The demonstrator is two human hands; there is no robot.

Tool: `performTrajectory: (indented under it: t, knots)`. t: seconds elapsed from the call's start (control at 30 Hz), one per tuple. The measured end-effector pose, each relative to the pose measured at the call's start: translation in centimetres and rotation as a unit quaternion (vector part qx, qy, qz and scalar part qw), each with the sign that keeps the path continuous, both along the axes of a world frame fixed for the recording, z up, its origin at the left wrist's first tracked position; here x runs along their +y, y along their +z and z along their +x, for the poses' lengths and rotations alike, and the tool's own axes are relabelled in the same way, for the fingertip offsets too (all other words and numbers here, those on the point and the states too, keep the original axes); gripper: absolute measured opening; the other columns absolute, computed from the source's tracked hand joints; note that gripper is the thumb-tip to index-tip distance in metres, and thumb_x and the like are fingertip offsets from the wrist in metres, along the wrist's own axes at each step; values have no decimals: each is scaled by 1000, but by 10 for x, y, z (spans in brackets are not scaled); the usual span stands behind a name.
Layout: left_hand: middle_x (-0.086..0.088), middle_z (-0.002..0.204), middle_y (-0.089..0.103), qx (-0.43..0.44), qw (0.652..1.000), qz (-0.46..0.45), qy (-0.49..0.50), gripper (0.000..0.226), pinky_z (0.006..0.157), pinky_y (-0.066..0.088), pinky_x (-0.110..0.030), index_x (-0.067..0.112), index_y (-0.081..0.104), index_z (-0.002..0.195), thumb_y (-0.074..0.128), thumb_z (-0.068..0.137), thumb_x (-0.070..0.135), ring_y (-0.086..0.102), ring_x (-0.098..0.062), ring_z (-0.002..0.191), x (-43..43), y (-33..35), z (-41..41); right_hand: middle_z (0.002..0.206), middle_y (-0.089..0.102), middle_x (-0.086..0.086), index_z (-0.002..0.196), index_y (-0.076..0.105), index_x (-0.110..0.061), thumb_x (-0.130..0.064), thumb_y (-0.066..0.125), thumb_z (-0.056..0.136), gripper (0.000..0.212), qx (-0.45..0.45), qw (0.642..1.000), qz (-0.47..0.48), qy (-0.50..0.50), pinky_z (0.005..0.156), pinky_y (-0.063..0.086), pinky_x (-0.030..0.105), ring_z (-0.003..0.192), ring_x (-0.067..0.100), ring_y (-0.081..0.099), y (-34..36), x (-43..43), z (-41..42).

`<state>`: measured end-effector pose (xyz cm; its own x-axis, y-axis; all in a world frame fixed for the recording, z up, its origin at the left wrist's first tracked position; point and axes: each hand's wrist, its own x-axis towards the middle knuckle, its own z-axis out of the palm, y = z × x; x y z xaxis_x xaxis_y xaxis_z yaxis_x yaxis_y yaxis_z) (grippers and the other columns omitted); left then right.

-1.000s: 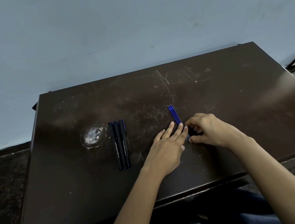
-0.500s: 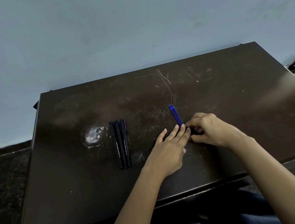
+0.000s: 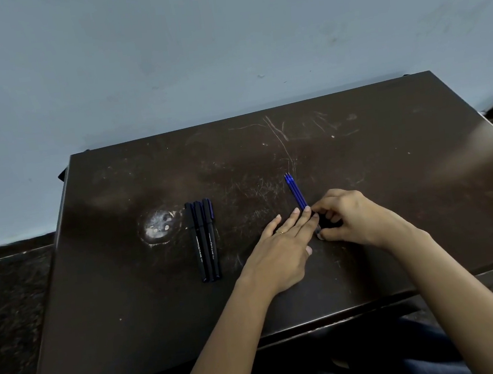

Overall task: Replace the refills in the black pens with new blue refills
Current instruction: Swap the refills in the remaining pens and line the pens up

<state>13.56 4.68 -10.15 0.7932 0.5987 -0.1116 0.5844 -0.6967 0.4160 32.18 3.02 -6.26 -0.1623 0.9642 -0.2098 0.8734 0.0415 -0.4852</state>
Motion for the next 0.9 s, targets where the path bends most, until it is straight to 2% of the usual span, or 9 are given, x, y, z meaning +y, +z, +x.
performTrajectory:
  t: [0.3, 0.9]
  knots:
    - [5, 161, 4, 1, 1000, 10, 1, 59, 119, -2, -33, 22, 9, 153, 36, 100, 23, -1, -7, 147, 0, 2, 0, 103, 58, 5, 112, 65, -14, -23, 73, 77, 37, -8, 1000, 18, -4, 81, 53, 33, 85, 17, 61, -4, 0, 0]
    - [4, 161, 8, -4, 1000, 8, 0, 58, 119, -1, -34, 21, 12, 152, 37, 100, 24, 1, -7, 147, -2, 1, 2, 101, 57, 2, 114, 66, -12, -24, 71, 80, 36, -17, 999, 26, 12, 80, 52, 32, 82, 15, 60, -4, 0, 1]
